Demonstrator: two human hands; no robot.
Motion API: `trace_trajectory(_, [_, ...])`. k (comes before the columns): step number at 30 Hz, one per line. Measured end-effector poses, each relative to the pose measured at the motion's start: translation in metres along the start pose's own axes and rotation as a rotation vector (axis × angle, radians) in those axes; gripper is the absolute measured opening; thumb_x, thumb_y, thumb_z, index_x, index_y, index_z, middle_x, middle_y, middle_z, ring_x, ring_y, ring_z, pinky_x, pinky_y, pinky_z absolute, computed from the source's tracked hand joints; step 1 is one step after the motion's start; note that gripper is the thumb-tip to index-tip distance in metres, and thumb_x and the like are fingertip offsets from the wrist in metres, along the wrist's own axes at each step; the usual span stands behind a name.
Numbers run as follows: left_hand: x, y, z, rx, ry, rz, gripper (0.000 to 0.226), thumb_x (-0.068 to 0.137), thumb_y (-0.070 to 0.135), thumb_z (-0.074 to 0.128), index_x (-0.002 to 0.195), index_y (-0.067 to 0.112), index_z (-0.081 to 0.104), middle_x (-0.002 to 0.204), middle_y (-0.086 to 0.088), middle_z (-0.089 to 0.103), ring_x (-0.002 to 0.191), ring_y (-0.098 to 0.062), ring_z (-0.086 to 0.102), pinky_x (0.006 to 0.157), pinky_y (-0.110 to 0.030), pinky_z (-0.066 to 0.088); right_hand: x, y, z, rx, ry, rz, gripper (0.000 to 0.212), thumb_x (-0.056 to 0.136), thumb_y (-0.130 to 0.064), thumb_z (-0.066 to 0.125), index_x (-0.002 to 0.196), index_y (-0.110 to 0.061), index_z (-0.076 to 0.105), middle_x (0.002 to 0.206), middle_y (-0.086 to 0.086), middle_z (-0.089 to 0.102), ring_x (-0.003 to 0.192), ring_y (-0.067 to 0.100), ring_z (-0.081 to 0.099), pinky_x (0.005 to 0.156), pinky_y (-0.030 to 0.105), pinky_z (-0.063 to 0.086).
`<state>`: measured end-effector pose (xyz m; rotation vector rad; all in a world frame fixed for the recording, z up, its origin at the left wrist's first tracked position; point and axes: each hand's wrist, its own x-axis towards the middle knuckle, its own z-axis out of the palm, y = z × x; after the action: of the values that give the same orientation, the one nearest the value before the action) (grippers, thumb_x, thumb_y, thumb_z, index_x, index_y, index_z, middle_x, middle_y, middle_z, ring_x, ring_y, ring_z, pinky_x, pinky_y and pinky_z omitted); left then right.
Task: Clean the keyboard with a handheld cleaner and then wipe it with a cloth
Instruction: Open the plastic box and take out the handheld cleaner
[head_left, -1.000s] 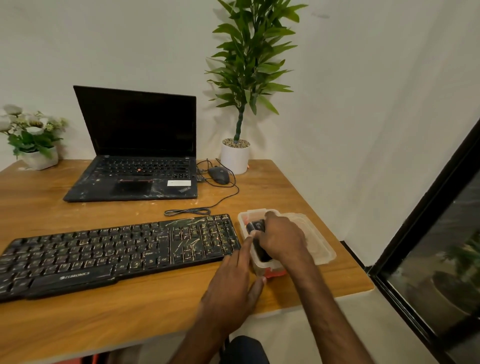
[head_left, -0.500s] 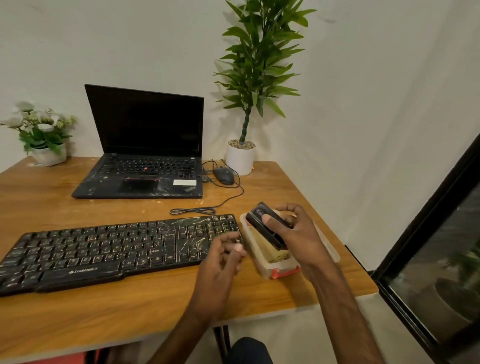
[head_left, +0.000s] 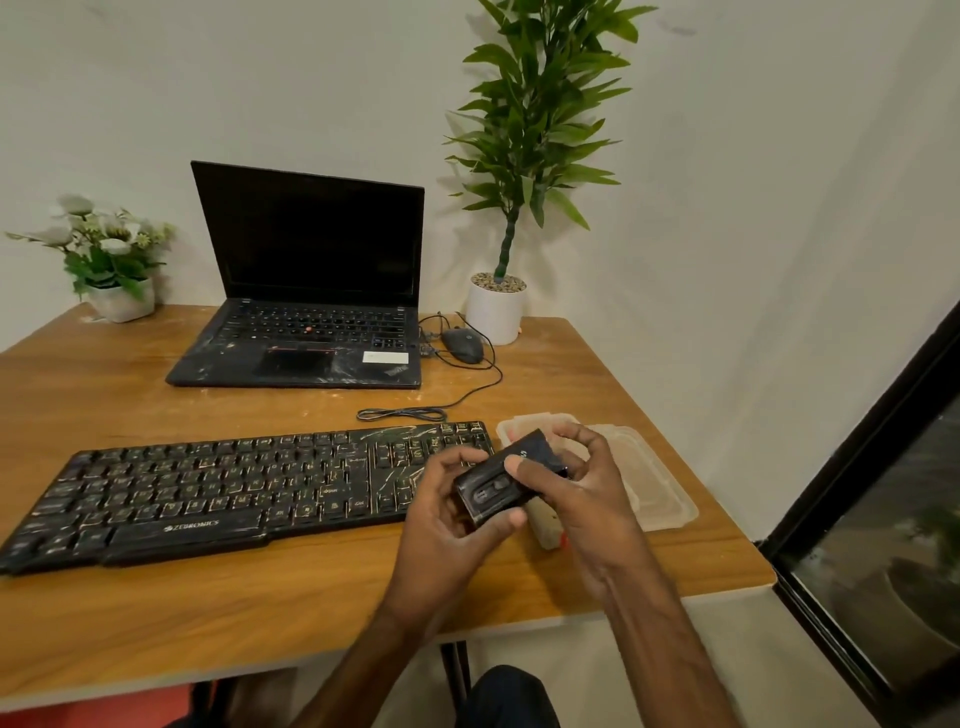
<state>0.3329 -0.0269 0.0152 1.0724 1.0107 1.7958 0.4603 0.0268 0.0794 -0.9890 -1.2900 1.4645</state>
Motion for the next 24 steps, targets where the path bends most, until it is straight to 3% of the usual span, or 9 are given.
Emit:
trace_trajectory(3, [-0.002,0.000,0.002,0.038,0.090,0.082,0.071,0.061,0.023,0.089,0.121,0.014,0.052,0.115,-0.003,0.070,0.105,-0.024,0.071,0.081,-0.027,0.058,-0.010,0.015,0.018,0.153,0.044,-0.020,0.051,0.083,-0.007,0.074,0.123,-0.027,0.050,0.107,0.007,0.070,0.099,0.021,0.071,0.080,0.035,0.060])
trace_trajectory(7, [-0.004,0.001,0.003,0.064,0.169,0.121,0.064,0.063,0.027,0.088,0.118,0.023,0.055,0.110,-0.005,0.071,0.091,-0.024,0.073,0.065,-0.026,0.058,-0.019,0.024,0.033,0.241,0.034,-0.034,0.039,0.091,-0.008,0.065,0.122,-0.030,0.055,0.100,0.006,0.073,0.094,0.021,0.072,0.077,0.034,0.060])
trace_trajectory(12, [-0.005,-0.001,0.000,0.137,0.186,0.132,0.058,0.073,-0.007,0.082,0.119,0.013,0.052,0.113,0.007,0.070,0.102,-0.017,0.072,0.079,-0.025,0.058,-0.021,0.031,0.043,0.188,-0.003,-0.034,0.044,0.096,-0.012,0.059,0.130,-0.039,0.050,0.115,0.006,0.069,0.103,0.019,0.069,0.085,0.037,0.059])
trace_trajectory(16, [-0.006,-0.004,-0.002,0.225,0.213,0.149,0.057,0.075,-0.009,0.080,0.119,0.016,0.054,0.114,0.013,0.068,0.103,-0.012,0.071,0.079,-0.024,0.059,-0.019,0.034,0.044,0.175,-0.019,-0.033,0.051,0.093,-0.006,0.061,0.132,-0.036,0.048,0.117,0.012,0.068,0.104,0.022,0.069,0.086,0.040,0.059])
trace_trajectory(24, [-0.005,-0.009,-0.003,0.291,0.217,0.112,0.060,0.074,-0.003,0.084,0.120,0.023,0.056,0.111,0.005,0.071,0.097,-0.017,0.073,0.079,-0.047,0.062,-0.018,0.036,0.043,0.265,0.005,0.001,0.064,0.086,0.007,0.065,0.135,-0.030,0.048,0.104,0.008,0.073,0.098,0.024,0.072,0.085,0.045,0.059])
